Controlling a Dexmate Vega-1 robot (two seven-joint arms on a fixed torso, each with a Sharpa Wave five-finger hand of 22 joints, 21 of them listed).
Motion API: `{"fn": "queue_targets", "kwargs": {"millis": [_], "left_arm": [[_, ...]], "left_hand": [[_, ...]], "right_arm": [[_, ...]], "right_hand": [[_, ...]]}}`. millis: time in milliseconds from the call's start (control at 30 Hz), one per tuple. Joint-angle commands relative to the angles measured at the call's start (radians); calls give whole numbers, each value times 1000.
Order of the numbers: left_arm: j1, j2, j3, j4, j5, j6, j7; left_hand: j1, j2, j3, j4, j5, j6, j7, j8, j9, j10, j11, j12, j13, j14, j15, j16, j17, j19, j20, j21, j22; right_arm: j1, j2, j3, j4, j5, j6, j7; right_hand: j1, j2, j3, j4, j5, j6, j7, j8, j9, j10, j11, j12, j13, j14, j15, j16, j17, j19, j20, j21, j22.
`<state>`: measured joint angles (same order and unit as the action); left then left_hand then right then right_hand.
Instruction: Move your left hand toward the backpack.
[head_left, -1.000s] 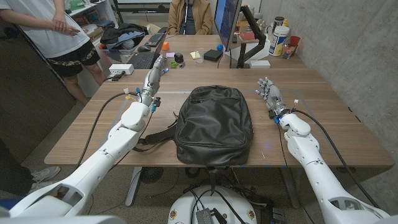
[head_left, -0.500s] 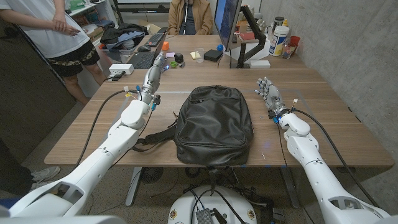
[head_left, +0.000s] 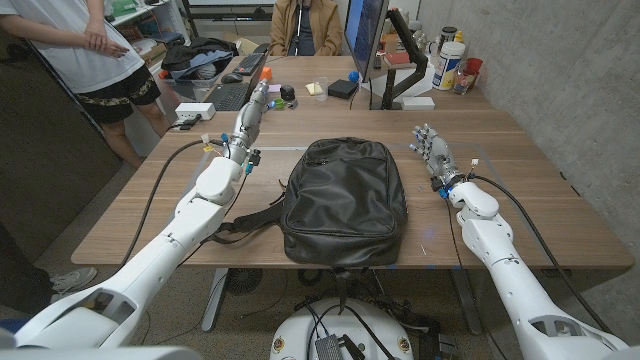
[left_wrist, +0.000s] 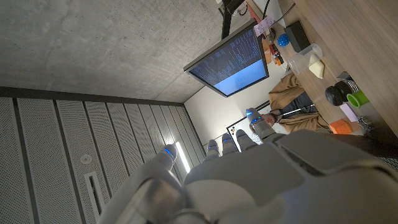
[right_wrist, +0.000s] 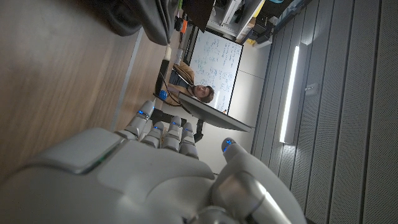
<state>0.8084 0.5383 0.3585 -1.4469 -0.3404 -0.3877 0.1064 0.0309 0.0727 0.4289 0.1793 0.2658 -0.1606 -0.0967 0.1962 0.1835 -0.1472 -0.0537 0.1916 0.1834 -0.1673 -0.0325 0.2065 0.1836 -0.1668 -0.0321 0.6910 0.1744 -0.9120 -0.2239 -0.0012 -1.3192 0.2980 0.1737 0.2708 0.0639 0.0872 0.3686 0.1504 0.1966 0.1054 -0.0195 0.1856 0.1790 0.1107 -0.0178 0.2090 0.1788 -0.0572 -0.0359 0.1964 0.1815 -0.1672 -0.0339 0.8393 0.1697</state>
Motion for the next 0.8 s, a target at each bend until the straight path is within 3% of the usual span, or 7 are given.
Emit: {"fn": "queue_targets", "kwargs": {"millis": [33, 800], "left_arm": [[-10, 2, 7, -13, 17, -2, -9], [-22, 19, 13, -41, 75, 2, -4]], "left_hand": [[0, 97, 9, 4, -2, 4, 1, 1, 3, 1, -4, 3, 3, -21, -25, -1, 5, -15, -7, -6, 5], [2, 98, 13, 3, -3, 8, 4, -1, 4, 0, -3, 3, 3, -22, -23, -2, 5, -15, -6, -13, 5]], "right_arm": [[-8, -2, -5, -3, -2, 4, 0], [-18, -7, -10, -14, -5, 17, -7]], "right_hand": [[1, 82, -2, 0, 4, 8, -4, 5, 5, 12, -3, 4, 5, -8, -28, 3, 2, -67, -105, -2, 4], [-1, 81, -5, 1, 4, 12, -5, 6, 5, 17, -3, 5, 5, -6, -31, 3, 2, -67, -106, -10, 5]]}}
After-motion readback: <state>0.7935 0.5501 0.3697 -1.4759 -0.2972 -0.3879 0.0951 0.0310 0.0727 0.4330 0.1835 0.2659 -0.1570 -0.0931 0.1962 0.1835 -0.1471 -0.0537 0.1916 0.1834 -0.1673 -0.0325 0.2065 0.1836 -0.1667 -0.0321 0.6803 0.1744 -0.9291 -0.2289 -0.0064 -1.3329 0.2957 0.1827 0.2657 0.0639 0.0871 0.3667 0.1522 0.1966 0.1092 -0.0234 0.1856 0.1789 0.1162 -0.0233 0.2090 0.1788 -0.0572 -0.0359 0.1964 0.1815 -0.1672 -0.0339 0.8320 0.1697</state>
